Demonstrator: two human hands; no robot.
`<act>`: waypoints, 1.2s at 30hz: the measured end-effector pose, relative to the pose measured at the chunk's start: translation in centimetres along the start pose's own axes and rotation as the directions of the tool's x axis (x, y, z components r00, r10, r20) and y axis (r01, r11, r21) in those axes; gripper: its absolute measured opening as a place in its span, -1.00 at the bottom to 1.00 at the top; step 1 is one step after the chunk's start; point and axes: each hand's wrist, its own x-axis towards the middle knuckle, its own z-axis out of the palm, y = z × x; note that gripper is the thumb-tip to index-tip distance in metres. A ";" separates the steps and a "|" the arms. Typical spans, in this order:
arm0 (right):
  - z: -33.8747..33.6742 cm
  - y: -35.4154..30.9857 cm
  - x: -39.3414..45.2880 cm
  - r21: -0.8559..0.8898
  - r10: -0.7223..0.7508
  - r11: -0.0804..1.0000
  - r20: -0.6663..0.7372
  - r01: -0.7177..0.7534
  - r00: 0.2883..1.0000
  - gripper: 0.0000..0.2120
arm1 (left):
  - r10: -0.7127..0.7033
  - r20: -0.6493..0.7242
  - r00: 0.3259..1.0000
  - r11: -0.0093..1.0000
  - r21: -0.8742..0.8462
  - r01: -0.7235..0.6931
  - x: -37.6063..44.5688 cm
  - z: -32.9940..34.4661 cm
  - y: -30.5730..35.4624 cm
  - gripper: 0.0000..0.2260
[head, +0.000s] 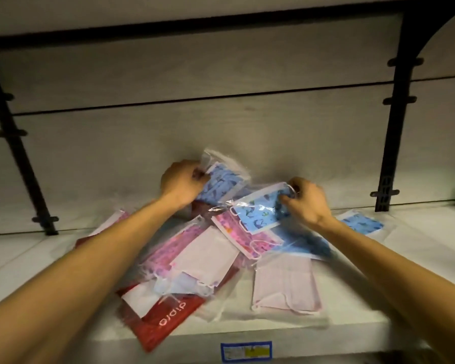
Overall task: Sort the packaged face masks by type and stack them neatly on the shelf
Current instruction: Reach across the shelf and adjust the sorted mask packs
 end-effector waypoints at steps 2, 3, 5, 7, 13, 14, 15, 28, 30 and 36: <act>0.2 -0.4 0.3 0.017 -0.026 1.000 -0.023 0.026 0.999 -0.84 | -0.082 0.009 0.997 0.991 -0.105 0.082 -0.1 -0.3 -1.1 -0.71; 0.3 -0.6 0.3 0.030 -0.028 0.999 -0.030 0.029 0.999 -0.85 | -0.125 0.001 0.992 0.982 -0.141 0.124 -0.3 -0.4 -1.6 -0.69; 0.4 -1.3 0.2 0.064 -0.029 0.997 -0.047 0.032 0.998 -0.81 | -0.213 -0.025 0.977 0.956 -0.213 0.203 -0.7 -0.9 -2.6 -0.70; 0.3 -2.1 -0.1 0.112 -0.034 0.993 -0.073 0.042 0.997 -0.71 | -0.274 -0.030 0.961 0.920 -0.301 0.253 -1.2 -1.6 -3.5 -0.76; -0.1 -5.8 -1.8 0.134 -0.078 0.986 -0.138 0.097 0.987 -0.85 | -0.354 -0.026 0.935 0.794 -0.537 0.286 -3.5 -5.3 -6.0 -0.92; -0.2 -6.7 -2.1 0.136 -0.092 0.984 -0.151 0.112 0.984 -0.87 | -0.356 -0.013 0.934 0.767 -0.575 0.284 -3.9 -6.3 -6.4 -0.88; -0.3 -7.7 -2.5 0.137 -0.107 0.982 -0.165 0.130 0.980 -0.88 | -0.358 -0.007 0.934 0.745 -0.605 0.281 -4.4 -7.4 -6.8 -0.87; 3.5 -26.2 -8.7 0.605 0.053 0.789 -0.242 0.108 0.969 -0.96 | -0.342 0.011 0.940 0.692 -0.674 0.259 -14.1 -23.4 -14.9 -0.75; 4.7 -29.1 -10.4 0.596 0.016 0.797 -0.186 0.099 0.983 -0.94 | -0.338 0.066 0.939 0.663 -0.692 0.288 -16.5 -25.7 -16.6 -0.80; 8.3 -38.1 -17.1 0.373 -0.281 0.881 -0.086 0.293 0.956 -0.82 | -0.348 0.195 0.917 0.662 -0.641 0.388 -24.2 -32.0 -22.3 -0.70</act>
